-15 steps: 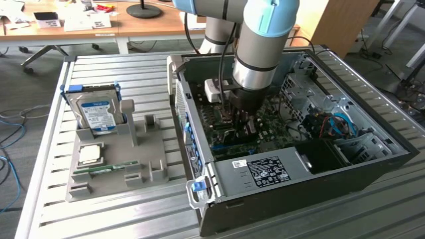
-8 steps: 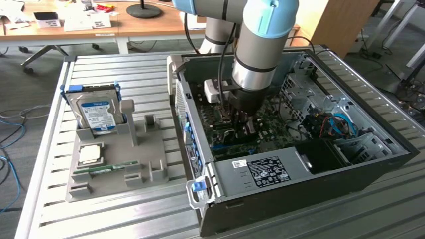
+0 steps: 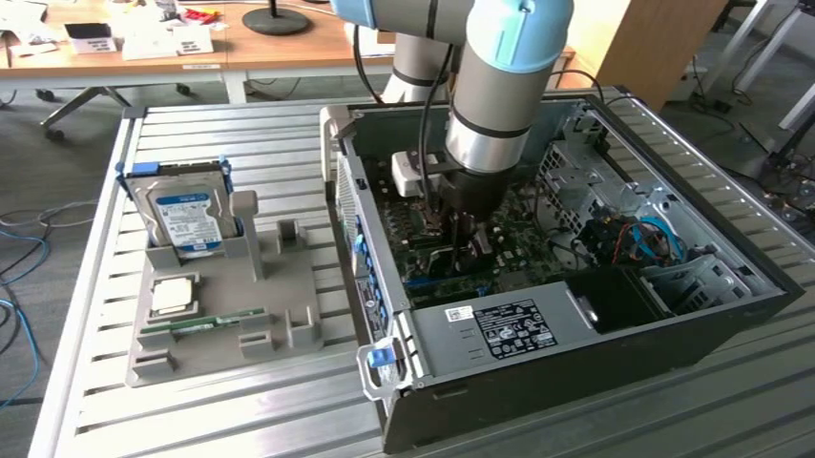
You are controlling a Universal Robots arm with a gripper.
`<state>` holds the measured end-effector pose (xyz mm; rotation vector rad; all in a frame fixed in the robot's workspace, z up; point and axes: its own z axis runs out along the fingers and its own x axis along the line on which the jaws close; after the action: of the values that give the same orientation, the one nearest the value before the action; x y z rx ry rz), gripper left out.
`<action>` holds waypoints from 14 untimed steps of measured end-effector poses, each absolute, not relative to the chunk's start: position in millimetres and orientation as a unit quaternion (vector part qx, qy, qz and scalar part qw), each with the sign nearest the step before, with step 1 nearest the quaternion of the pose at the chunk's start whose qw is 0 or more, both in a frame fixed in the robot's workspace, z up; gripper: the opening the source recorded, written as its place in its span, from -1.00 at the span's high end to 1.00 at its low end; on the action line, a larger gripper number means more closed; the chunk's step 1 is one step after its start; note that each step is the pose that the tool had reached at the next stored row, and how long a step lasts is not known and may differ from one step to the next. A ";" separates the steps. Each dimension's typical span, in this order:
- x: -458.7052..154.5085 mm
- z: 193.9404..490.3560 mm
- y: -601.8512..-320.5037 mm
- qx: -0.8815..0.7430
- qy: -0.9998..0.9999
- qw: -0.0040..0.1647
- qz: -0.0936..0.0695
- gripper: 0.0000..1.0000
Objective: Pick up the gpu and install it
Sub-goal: 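Insert the gpu into the slot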
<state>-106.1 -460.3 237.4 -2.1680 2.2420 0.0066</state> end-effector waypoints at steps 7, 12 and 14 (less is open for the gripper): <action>-106.2 249.7 -460.3 -0.695 0.719 0.011 0.002 -0.04; -106.2 269.0 -460.3 -0.695 0.719 0.012 0.002 -0.04; -106.2 277.6 -460.3 -0.695 0.719 0.012 0.002 -0.04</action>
<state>-106.2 -460.3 277.6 -2.1677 2.2419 0.0069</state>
